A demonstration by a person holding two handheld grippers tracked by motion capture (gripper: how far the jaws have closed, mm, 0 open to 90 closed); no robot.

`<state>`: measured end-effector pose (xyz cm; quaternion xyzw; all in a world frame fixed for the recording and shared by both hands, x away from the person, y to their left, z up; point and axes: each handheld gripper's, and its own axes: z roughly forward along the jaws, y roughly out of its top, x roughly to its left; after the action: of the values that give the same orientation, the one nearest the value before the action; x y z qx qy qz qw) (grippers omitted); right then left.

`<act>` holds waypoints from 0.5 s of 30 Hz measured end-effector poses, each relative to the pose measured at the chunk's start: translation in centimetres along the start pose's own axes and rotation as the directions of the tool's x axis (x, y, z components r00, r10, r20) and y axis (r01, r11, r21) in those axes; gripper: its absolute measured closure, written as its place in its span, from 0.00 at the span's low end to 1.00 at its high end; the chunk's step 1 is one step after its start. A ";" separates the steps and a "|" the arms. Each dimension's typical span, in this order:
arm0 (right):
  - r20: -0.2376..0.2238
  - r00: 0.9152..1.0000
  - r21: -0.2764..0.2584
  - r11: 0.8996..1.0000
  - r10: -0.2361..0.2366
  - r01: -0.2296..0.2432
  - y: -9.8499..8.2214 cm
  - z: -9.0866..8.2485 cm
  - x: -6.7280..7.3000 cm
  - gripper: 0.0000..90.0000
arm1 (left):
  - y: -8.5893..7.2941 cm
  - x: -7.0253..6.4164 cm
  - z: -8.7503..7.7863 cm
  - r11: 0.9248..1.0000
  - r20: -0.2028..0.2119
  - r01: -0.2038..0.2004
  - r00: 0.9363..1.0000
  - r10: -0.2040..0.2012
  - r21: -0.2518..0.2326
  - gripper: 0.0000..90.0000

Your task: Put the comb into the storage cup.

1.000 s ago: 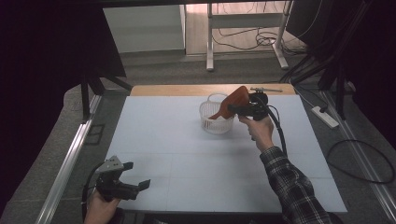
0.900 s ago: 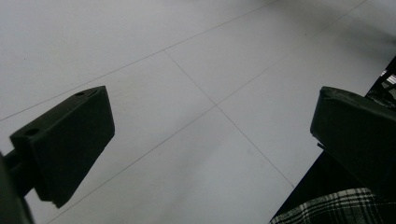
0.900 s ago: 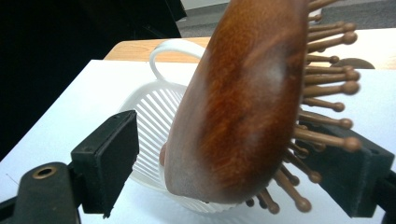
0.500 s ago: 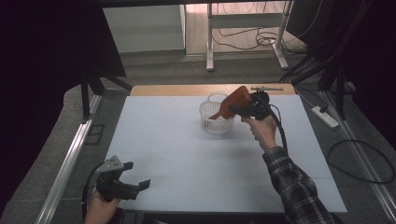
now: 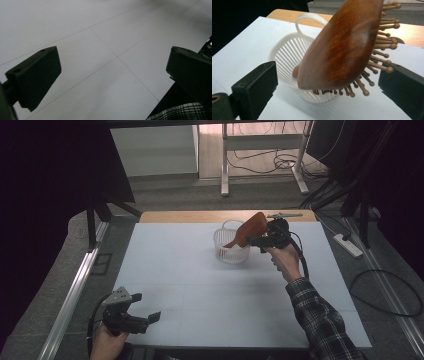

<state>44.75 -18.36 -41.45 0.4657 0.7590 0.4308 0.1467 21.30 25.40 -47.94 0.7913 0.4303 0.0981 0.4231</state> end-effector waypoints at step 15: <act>-0.016 0.996 0.011 0.996 -0.083 0.083 -0.3 -1.1 0.7 0.00 | 0.0 -0.1 0.0 1.000 -0.031 -0.016 0.999 0.016 -0.001 0.00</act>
<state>43.52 -18.39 -40.95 0.4313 0.7812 0.4235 0.1559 21.21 25.33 -47.93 0.7929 0.4303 0.1140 0.4161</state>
